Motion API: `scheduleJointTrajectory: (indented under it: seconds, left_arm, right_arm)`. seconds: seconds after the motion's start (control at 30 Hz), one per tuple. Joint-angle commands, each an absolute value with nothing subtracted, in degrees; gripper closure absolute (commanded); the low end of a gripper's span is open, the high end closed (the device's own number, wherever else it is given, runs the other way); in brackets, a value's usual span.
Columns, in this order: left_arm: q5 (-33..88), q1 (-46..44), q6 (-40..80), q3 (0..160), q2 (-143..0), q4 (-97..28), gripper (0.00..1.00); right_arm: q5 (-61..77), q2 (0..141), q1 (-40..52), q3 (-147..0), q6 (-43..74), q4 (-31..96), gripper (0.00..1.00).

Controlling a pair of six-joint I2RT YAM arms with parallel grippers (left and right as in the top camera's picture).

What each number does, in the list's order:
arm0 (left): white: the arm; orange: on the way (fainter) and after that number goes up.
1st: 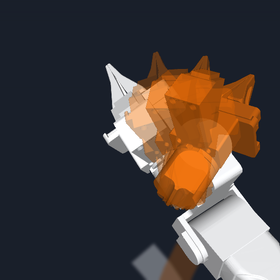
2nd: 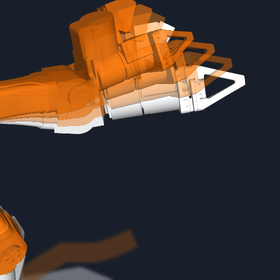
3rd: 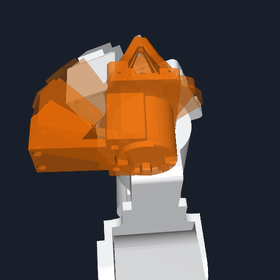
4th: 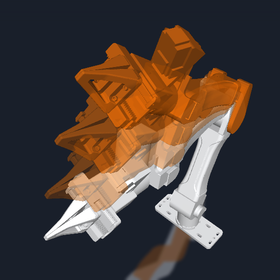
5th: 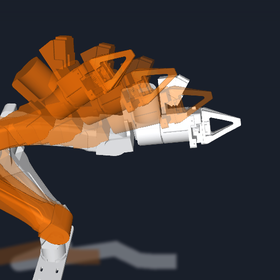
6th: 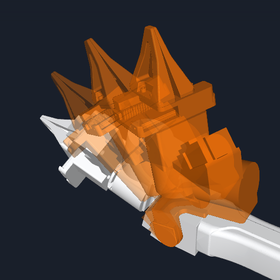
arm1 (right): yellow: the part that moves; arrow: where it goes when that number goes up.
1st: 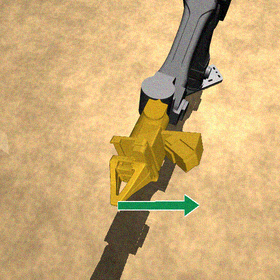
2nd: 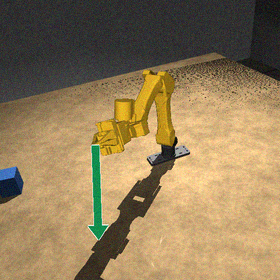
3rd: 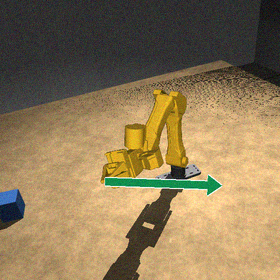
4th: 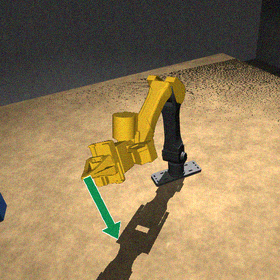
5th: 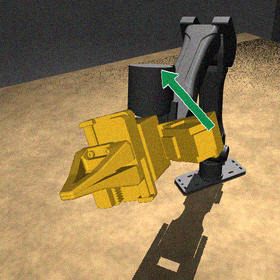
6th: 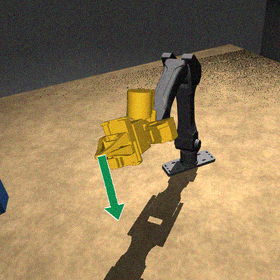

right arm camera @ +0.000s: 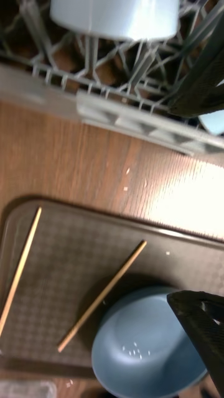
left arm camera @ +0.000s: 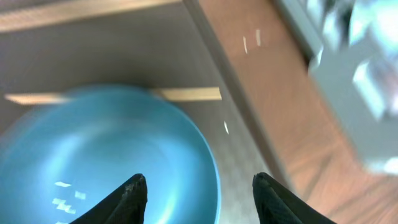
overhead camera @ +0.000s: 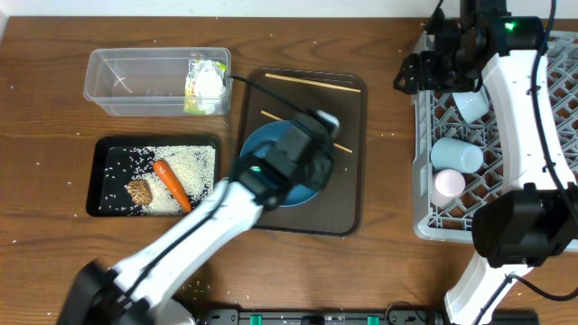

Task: Sort waste into correct bins and load items into the dishwasher rack
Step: 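Carry the empty large bowl back and set it on the brown tray, then reach the right gripper toward the large blue bowl's rim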

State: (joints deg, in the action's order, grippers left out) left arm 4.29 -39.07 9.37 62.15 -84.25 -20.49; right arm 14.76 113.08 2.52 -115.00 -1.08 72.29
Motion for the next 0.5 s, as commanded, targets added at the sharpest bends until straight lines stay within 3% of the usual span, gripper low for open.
scheduleJointTrajectory:
  seconds: [0.0,0.47]
  left_arm:
    - [3.79,-34.92,12.47,64.4,-77.58,-20.67,0.44]
    - [3.14,-21.58,12.58,64.36,-70.87,-27.51,0.39]
  right_arm:
    - [17.19,113.69,5.87,-114.15,-1.76,71.7,0.18]
    - [17.23,124.27,20.12,-114.08,-1.76,68.9,0.17]
